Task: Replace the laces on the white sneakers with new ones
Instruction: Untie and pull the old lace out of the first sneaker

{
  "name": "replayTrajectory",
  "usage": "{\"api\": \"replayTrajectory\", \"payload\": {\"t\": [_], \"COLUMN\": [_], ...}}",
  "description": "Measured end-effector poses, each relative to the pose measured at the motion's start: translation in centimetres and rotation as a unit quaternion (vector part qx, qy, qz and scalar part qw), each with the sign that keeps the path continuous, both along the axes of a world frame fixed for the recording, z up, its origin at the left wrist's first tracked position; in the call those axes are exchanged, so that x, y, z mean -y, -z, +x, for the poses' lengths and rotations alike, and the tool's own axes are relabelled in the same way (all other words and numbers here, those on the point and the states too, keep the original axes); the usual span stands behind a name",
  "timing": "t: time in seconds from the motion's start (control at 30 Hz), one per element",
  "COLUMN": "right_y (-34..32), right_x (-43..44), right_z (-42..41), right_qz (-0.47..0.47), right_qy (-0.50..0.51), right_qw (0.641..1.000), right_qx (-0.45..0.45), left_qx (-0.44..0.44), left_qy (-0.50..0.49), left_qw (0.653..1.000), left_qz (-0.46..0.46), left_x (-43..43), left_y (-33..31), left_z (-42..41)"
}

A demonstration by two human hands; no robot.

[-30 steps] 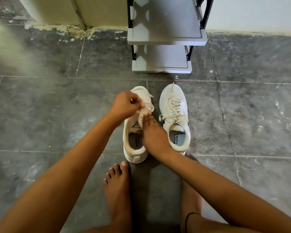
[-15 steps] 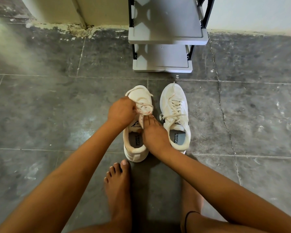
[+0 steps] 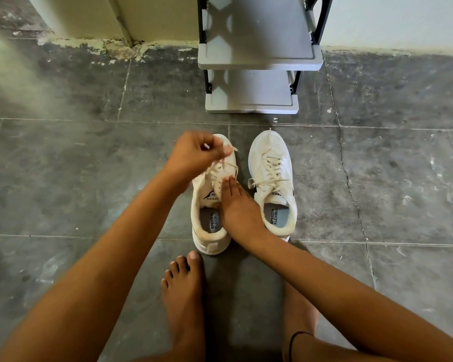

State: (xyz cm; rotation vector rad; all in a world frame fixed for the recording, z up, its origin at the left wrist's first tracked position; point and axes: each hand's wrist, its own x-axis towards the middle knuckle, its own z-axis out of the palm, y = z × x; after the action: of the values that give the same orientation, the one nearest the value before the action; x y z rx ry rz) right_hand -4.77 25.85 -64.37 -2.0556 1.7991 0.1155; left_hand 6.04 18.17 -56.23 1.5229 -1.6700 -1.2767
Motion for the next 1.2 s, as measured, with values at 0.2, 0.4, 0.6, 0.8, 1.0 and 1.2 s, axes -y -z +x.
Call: {"api": "replayTrajectory", "payload": {"t": [0.2, 0.4, 0.6, 0.8, 1.0, 1.2], "right_y": [-0.2, 0.0, 0.1, 0.1, 0.1, 0.2], "right_x": [-0.1, -0.1, -0.2, 0.0, 0.0, -0.1], "right_z": [0.0, 0.1, 0.0, 0.1, 0.0, 0.0], "right_qz": [-0.006, -0.006, -0.006, -0.012, -0.010, -0.017], "right_qy": [0.003, 0.001, -0.003, -0.009, -0.011, -0.017], "right_qw": [1.000, 1.000, 1.000, 1.000, 1.000, 0.999], "right_qx": [0.004, 0.000, -0.007, -0.021, -0.023, -0.031], "left_qx": [0.243, 0.443, 0.266, 0.081, 0.435, 0.329], "left_qy": [0.070, 0.110, 0.071, -0.001, 0.140, 0.138], "left_qw": [0.967, 0.885, 0.961, 0.996, 0.886, 0.933], "left_qz": [-0.028, -0.093, -0.006, 0.031, -0.073, -0.044], "left_x": [0.9, -1.0, 0.1, 0.7, -0.2, 0.1], "left_y": [0.9, 4.7, 3.0, 1.3, 4.4, 3.0], "left_z": [0.9, 0.4, 0.1, 2.2, 1.1, 0.1]}}
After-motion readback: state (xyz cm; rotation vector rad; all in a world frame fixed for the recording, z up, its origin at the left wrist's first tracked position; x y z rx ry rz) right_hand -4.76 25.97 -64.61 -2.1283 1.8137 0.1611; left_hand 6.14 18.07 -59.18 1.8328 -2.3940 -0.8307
